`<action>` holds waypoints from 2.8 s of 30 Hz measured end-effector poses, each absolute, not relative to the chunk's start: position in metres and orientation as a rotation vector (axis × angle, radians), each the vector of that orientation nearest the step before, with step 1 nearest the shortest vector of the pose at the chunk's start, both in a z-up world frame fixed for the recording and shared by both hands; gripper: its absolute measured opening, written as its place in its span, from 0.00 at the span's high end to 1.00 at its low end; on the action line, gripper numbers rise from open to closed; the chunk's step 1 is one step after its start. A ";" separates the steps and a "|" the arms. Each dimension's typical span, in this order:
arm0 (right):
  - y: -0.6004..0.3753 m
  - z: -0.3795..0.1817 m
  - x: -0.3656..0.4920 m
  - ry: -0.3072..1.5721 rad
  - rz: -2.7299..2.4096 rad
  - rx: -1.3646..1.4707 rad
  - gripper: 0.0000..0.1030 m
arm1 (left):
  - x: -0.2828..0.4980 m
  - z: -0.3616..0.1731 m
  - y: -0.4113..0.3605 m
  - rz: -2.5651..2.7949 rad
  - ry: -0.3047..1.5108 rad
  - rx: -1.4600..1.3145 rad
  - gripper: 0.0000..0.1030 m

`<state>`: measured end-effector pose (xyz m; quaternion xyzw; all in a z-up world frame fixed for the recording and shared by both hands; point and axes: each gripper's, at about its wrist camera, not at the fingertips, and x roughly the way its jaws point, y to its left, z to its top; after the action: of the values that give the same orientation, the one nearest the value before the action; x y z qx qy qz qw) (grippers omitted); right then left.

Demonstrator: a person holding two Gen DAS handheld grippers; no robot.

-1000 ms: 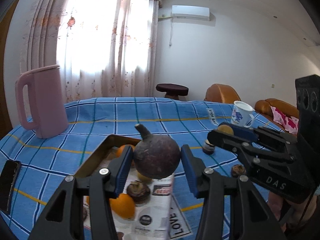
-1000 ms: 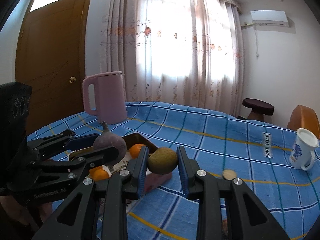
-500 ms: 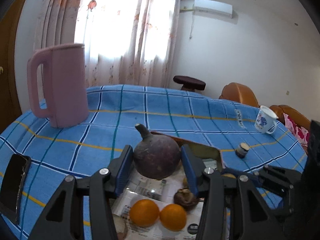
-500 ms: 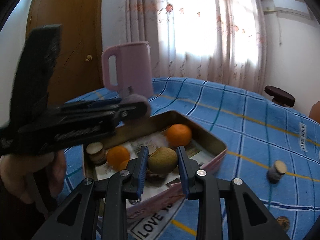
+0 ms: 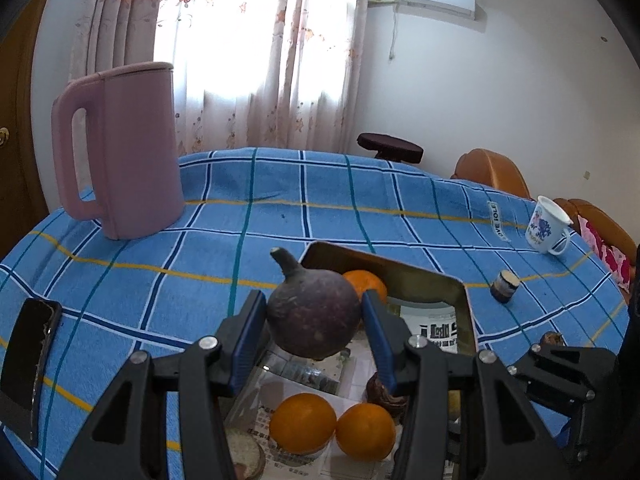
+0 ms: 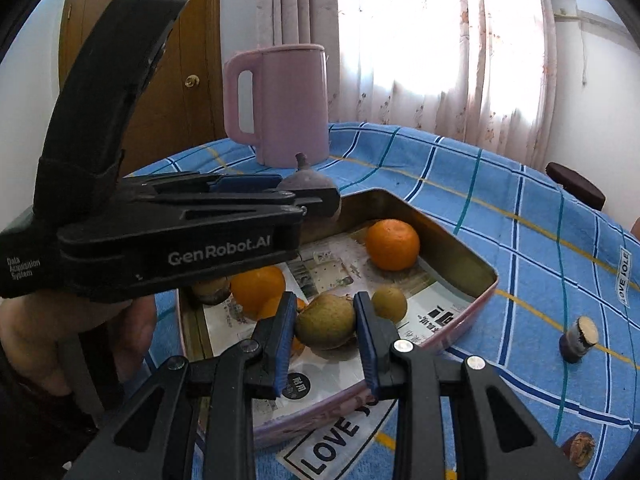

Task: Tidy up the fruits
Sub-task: 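Release the mangosteen into the tin with the left tool while the right tool drops the longan in, then grasp a small round can with the left tool while the right tool grasps a brown mushroom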

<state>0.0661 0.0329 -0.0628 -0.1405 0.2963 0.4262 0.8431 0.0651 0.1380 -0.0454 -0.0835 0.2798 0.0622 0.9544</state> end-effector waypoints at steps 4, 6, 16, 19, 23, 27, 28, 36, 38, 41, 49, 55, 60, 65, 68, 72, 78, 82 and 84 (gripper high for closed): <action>0.034 -0.063 0.068 0.641 0.905 -0.286 0.70 | 0.067 -0.048 0.136 0.125 0.583 -0.160 0.50; 0.034 -0.063 0.067 0.649 0.917 -0.283 0.70 | 0.068 -0.049 0.136 0.120 0.590 -0.159 0.50; 0.019 -0.056 0.052 0.577 0.875 -0.304 0.35 | 0.057 -0.032 0.138 0.161 0.524 -0.164 0.25; -0.022 -0.049 0.053 0.555 0.790 -0.301 0.35 | 0.052 -0.024 0.129 0.147 0.503 -0.154 0.18; -0.085 -0.047 0.071 0.601 0.645 -0.270 0.36 | 0.051 -0.015 0.101 0.101 0.481 -0.117 0.11; -0.137 -0.058 0.096 0.694 0.507 -0.265 0.36 | 0.062 -0.011 0.064 0.031 0.490 -0.083 0.06; -0.144 -0.062 0.100 0.714 0.504 -0.258 0.36 | 0.065 -0.011 0.053 0.014 0.498 -0.073 0.05; -0.148 -0.082 0.121 0.844 0.548 -0.256 0.52 | 0.097 -0.018 -0.014 -0.064 0.576 0.028 0.03; -0.145 -0.084 0.126 0.852 0.564 -0.256 0.57 | 0.103 -0.020 -0.022 -0.075 0.594 0.040 0.03; -0.151 -0.081 0.128 0.829 0.542 -0.256 0.57 | 0.115 -0.023 -0.034 -0.080 0.614 0.065 0.03; -0.202 -0.067 0.158 0.789 0.371 -0.130 0.57 | 0.154 -0.046 -0.063 -0.103 0.701 0.081 0.06; -0.214 -0.066 0.180 0.785 0.332 -0.071 0.57 | 0.187 -0.067 -0.075 -0.124 0.783 0.070 0.29; -0.217 -0.067 0.179 0.781 0.322 -0.050 0.57 | 0.206 -0.074 -0.081 -0.147 0.817 0.046 0.42; -0.215 -0.067 0.178 0.770 0.335 -0.056 0.57 | 0.213 -0.084 -0.081 -0.163 0.866 0.036 0.65; -0.211 -0.064 0.173 0.743 0.342 -0.079 0.57 | 0.210 -0.082 -0.075 -0.169 0.855 0.007 0.65; -0.210 -0.058 0.166 0.695 0.356 -0.086 0.57 | 0.195 -0.075 -0.074 -0.165 0.802 0.016 0.65; -0.207 -0.053 0.157 0.644 0.379 -0.100 0.57 | 0.177 -0.065 -0.076 -0.138 0.720 0.049 0.65; -0.207 -0.050 0.153 0.620 0.385 -0.101 0.57 | 0.169 -0.060 -0.078 -0.122 0.673 0.064 0.65; -0.208 -0.049 0.152 0.607 0.388 -0.097 0.57 | 0.167 -0.058 -0.079 -0.117 0.657 0.073 0.65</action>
<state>0.1516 -0.2079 -0.0488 -0.0477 0.2968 0.1900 0.9346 0.1666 -0.0793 -0.0580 0.0356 0.3222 -0.0574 0.9443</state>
